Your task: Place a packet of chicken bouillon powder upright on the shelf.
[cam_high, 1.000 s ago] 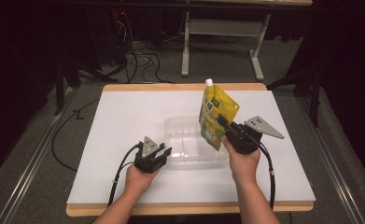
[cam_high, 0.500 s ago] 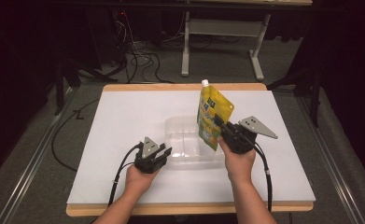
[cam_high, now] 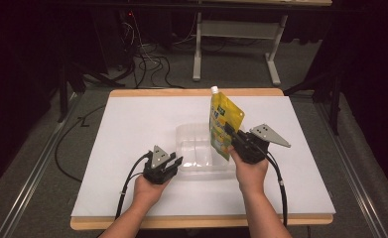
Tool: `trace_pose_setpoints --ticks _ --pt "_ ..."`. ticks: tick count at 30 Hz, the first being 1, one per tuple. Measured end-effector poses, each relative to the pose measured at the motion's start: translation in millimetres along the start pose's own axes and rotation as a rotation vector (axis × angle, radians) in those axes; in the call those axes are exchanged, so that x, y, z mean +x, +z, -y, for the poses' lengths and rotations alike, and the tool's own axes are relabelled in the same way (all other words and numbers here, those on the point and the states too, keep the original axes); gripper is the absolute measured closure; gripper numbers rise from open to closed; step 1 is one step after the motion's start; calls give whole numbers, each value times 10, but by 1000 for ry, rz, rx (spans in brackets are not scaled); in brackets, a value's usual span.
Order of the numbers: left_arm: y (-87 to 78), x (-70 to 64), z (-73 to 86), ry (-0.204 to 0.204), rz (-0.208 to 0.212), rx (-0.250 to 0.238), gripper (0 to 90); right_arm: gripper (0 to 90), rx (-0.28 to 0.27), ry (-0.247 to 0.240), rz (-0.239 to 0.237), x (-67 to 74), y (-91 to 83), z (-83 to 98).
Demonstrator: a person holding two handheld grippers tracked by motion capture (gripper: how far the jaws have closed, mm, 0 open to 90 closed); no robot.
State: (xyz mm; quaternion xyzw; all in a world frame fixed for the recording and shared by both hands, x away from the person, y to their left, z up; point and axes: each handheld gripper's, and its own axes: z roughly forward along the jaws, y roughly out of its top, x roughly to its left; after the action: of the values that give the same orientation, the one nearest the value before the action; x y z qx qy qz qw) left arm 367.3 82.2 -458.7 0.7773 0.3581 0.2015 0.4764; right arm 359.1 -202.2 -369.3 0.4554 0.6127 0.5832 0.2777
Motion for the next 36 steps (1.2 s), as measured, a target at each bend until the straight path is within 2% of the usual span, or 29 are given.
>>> trace_pose_setpoints --ticks 8,11,25,36 --pt "-4 -1 -1 2 0 2 692 900 4 5 9 -43 2 46" --pt "-4 -2 -1 2 0 1 692 900 -4 1 -6 -62 1 82" --pt "-6 -2 -3 -2 0 3 697 900 -1 -7 -12 -109 25 196" --pt "-25 -1 2 8 2 1 702 900 -1 8 -19 -126 6 270"
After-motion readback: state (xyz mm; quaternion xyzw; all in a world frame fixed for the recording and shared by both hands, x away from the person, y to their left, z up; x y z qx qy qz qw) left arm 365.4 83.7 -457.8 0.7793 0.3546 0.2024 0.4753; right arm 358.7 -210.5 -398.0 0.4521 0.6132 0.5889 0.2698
